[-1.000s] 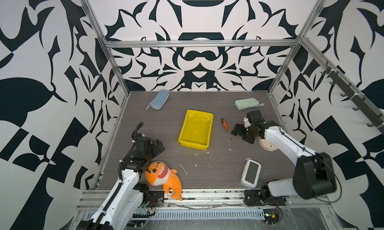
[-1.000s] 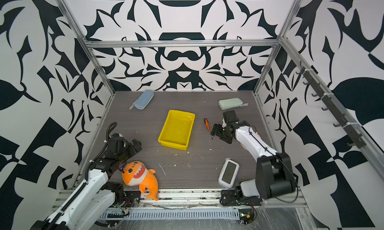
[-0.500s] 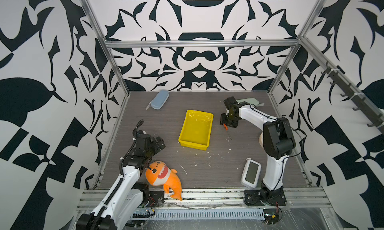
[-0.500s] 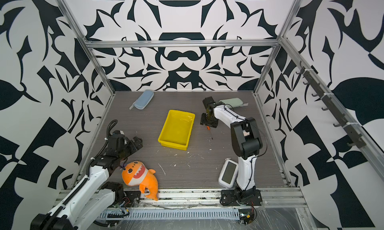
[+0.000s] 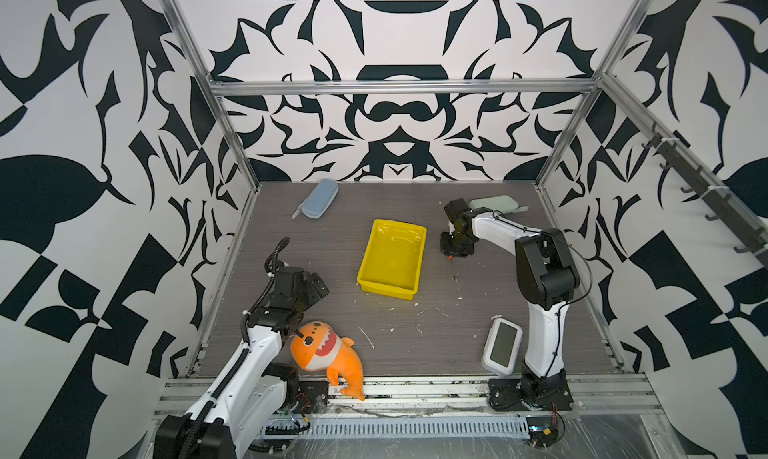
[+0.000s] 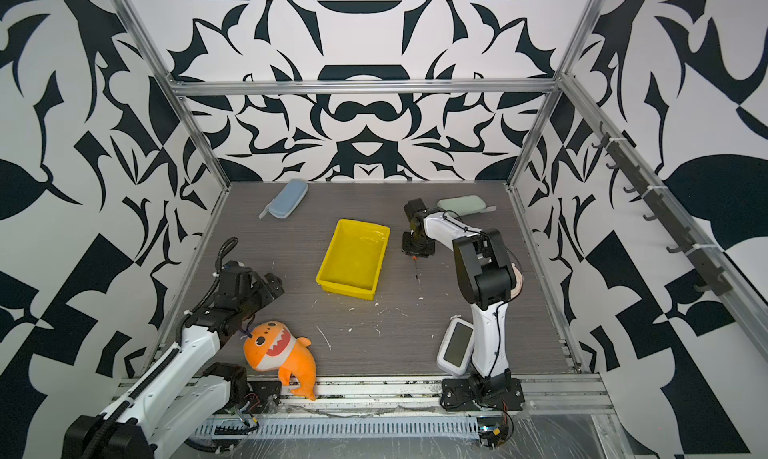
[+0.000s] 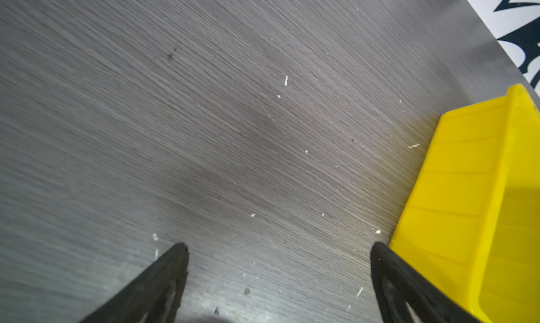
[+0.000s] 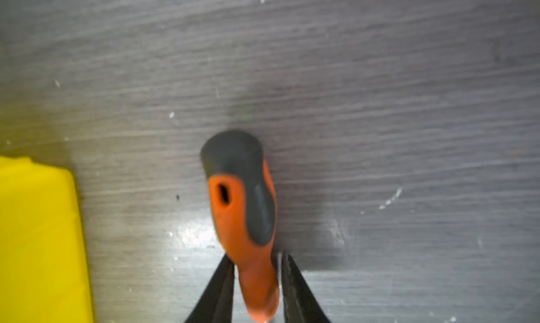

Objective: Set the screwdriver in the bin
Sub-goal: 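Lower the right gripper and close it on the screwdriver's orange handle, then lift the screwdriver with the right gripper and carry it over the yellow bin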

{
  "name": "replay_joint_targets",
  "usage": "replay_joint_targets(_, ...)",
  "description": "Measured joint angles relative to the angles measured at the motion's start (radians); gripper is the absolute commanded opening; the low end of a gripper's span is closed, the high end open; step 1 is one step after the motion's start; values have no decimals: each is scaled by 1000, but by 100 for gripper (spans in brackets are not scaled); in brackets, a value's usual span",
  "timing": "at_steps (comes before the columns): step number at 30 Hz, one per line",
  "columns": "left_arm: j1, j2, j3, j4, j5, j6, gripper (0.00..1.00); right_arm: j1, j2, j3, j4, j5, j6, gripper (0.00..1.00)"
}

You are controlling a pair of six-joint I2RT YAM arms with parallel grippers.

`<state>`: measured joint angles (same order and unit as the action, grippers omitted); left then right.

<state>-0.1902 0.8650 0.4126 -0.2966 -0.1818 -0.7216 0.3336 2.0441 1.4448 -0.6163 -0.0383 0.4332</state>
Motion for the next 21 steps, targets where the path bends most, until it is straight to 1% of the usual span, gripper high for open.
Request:
replay_joint_targets(1,0,-1,0,0,-6,-4,100,0,-7,-10,6,-2,-2,13)
replay_joint_targets(3,0,-1,0,0,-30,-23,100,0,-14,-23,20,-3,-4,1)
replay_joint_targets(4,0,0,0,-3,-50,-41,100,-1,-15,-25,21,-5,-6,0)
replay_joint_targets(7,0,9,27,-77,-140,-116,100,-2,-28,-39,27,-21,-10,0)
replay_joint_targets(9,0,20,67,-117,-190,-134,100,-1,-47,-63,32,-29,-10,0)
replay_joint_targets(12,0,20,93,-125,-241,-139,100,6,-93,-106,8,-33,-10,0)
replay_joint_targets(16,0,-24,67,-130,-249,-138,100,14,-189,-138,-33,-32,22,0)
replay_joint_targets(18,0,-85,19,-101,-246,-140,100,16,-239,-138,-33,-52,66,0)
replay_joint_targets(21,0,-164,-67,-36,-234,-138,100,33,-303,-135,17,-105,171,0)
